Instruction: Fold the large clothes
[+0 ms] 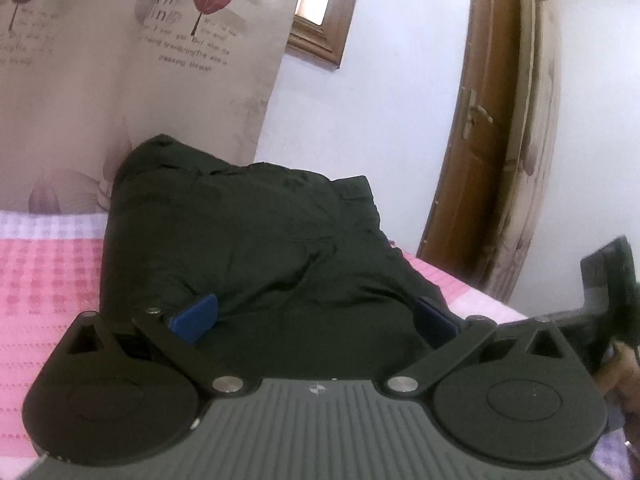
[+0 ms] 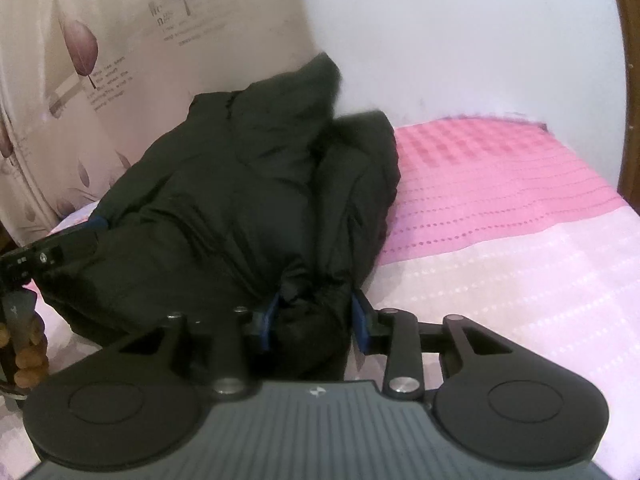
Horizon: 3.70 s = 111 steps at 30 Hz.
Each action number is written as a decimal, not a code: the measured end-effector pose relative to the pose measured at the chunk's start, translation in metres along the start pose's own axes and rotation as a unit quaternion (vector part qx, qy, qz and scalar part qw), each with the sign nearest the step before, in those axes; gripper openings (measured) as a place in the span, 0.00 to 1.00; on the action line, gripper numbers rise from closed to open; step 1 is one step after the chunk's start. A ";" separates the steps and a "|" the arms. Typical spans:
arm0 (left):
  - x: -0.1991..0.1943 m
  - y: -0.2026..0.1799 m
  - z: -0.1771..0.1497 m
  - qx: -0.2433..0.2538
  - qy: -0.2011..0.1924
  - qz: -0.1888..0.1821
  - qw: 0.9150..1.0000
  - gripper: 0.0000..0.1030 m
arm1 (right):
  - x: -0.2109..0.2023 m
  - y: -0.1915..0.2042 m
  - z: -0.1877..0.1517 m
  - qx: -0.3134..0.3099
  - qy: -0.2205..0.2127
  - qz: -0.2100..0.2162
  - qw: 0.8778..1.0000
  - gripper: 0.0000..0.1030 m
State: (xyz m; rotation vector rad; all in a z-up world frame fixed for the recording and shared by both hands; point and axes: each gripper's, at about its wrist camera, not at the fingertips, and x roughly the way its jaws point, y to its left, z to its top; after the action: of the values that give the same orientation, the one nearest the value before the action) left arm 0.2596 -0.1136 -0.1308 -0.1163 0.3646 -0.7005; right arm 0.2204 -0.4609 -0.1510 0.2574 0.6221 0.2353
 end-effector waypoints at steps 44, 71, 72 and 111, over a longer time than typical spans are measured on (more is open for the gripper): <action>0.013 -0.004 -0.003 0.041 0.024 0.035 0.998 1.00 | 0.023 -0.032 0.019 0.109 0.052 0.057 0.991 0.93; 0.015 -0.004 -0.001 0.046 0.026 0.042 0.998 1.00 | 0.034 -0.002 0.009 0.051 0.020 0.050 0.997 0.99; 0.015 -0.004 -0.001 0.047 0.026 0.043 0.998 1.00 | 0.031 -0.004 0.009 0.056 0.018 0.044 0.997 0.99; 0.018 -0.006 -0.004 0.045 0.031 0.036 0.998 1.00 | 0.026 0.083 0.135 -0.095 -0.017 0.042 0.994 0.27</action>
State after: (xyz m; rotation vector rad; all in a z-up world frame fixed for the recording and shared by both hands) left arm 0.2669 -0.1296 -0.1382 0.0043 0.3935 -0.6503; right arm 0.3102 -0.3975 -0.0340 0.1035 0.5525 0.3683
